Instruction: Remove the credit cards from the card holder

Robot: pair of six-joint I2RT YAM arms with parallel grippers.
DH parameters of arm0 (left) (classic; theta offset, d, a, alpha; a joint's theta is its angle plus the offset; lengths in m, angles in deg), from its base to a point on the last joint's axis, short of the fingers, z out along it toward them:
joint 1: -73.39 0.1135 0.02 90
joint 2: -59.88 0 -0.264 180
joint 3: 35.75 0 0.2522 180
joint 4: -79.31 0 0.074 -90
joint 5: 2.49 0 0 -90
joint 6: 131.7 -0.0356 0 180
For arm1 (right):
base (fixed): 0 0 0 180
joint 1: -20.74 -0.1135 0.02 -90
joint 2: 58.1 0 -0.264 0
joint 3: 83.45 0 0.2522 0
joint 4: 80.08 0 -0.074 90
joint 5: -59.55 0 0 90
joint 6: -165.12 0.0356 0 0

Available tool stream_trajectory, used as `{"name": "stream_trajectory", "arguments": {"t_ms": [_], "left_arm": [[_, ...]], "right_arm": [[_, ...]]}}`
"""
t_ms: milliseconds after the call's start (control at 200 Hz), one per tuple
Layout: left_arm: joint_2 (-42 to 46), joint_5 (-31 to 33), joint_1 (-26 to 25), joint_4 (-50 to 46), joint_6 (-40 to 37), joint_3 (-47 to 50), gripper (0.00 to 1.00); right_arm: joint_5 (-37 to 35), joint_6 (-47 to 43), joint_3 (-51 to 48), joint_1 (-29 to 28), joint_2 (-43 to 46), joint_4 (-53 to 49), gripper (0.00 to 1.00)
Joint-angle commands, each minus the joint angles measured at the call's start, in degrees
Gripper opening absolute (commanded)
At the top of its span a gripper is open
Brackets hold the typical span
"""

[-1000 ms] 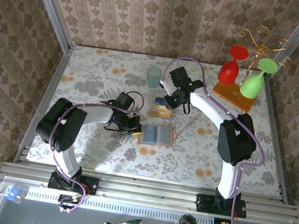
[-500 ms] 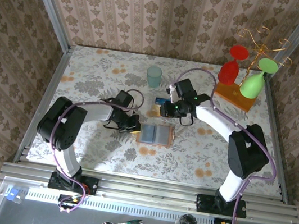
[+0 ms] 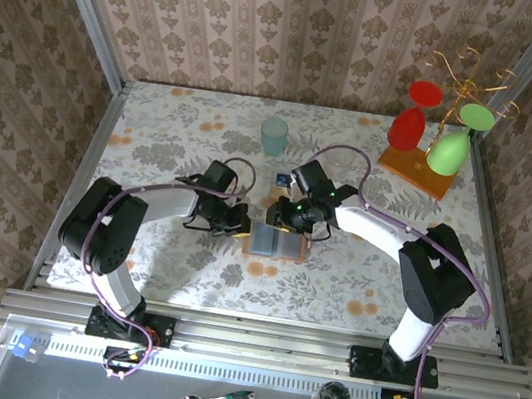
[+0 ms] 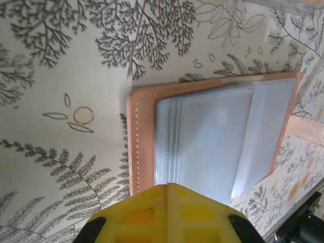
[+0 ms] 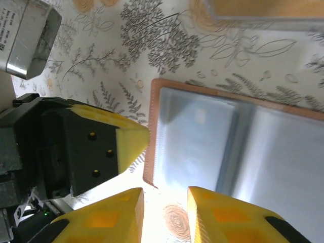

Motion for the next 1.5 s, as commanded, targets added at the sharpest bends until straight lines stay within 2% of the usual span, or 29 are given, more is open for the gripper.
{"name": "stream_trajectory", "arguments": {"t_ms": [0, 390, 730, 1100, 1495], "left_arm": [[1.78, -0.14, -0.54, -1.25, 0.09, 1.31, 0.00], [-0.40, 0.34, -1.32, -0.23, 0.45, 3.12, 0.00], [-0.67, 0.38, -0.85, 0.39, 0.33, 3.65, 0.00], [-0.46, 0.28, -0.39, 0.47, 0.15, 4.04, 0.00], [-0.21, 0.57, -0.30, 0.33, 0.22, 4.35, 0.00]], "right_arm": [[1.39, 2.94, -0.57, -0.58, -1.15, 1.47, 0.30], [2.56, 3.34, 1.42, -2.00, -5.90, 1.46, 0.37], [3.21, 3.62, 2.86, -2.53, -9.34, 0.98, 0.36], [1.42, 3.28, 2.51, -2.61, -10.67, -0.49, 0.36], [-3.34, 2.48, 1.31, -2.20, -7.82, -3.83, 0.36]]}}
